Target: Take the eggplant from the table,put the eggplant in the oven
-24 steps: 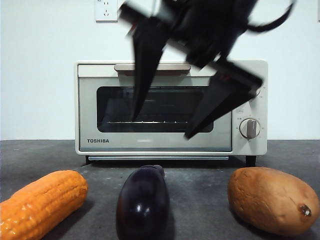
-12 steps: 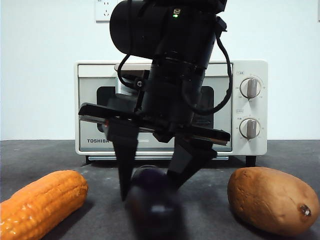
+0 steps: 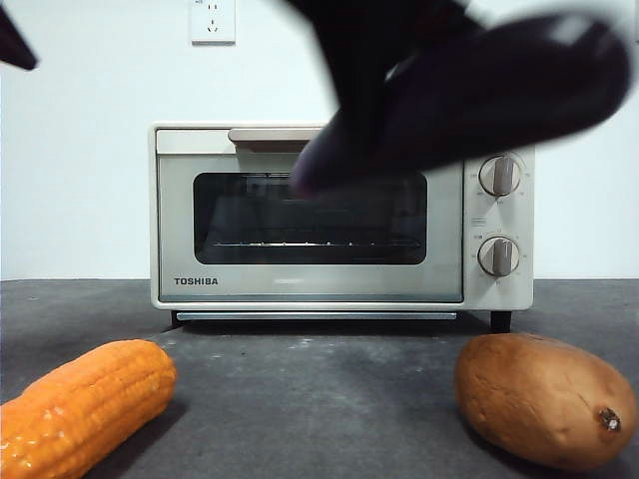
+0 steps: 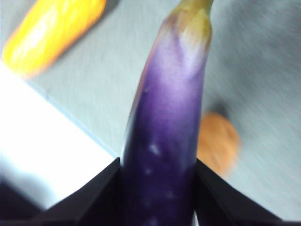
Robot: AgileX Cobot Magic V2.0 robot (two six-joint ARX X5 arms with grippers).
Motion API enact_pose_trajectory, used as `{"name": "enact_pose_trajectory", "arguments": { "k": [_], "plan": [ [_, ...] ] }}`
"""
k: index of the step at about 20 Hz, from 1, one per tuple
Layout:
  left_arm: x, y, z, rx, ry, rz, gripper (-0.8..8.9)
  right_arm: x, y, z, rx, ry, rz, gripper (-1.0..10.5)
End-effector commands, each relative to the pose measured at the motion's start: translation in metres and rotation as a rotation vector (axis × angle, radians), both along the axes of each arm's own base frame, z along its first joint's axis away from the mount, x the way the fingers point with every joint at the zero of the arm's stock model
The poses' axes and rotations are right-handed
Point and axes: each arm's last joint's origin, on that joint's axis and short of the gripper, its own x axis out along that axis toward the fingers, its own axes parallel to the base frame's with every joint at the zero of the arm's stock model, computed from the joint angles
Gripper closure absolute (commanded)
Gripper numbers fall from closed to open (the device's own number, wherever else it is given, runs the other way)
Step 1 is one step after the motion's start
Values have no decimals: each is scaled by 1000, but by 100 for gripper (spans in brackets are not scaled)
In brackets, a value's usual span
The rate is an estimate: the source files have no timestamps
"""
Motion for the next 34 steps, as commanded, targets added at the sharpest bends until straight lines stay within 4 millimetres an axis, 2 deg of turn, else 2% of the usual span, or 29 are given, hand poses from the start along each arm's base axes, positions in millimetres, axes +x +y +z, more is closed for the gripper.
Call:
{"name": "enact_pose_trajectory", "arguments": {
  "k": [1, 4, 10, 16, 21, 25, 30, 34],
  "plan": [
    [16, -13, 12, 17, -19, -63, 808, -11, -14, 24, 0, -106, 51, 798],
    [40, -36, 22, 45, -4, -149, 808, -28, -46, 56, 14, -281, 13, 798],
    [92, -92, 43, 102, -21, -291, 808, -66, -106, 100, 131, -489, -58, 798],
    [134, -141, 39, 196, 21, -356, 808, -103, -161, 116, 273, -585, -141, 798],
    [142, -159, 27, 270, 39, -382, 808, -129, -200, 110, 357, -649, -214, 798],
    [144, -164, 14, 368, 54, -376, 808, -142, -219, 98, 404, -655, -251, 798],
    [150, -168, -3, 418, 109, -390, 808, -143, -220, 90, 408, -632, -275, 798],
    [130, -171, -2, 476, 193, -456, 808, -140, -216, 82, 379, -619, -270, 798]
  ]
}}
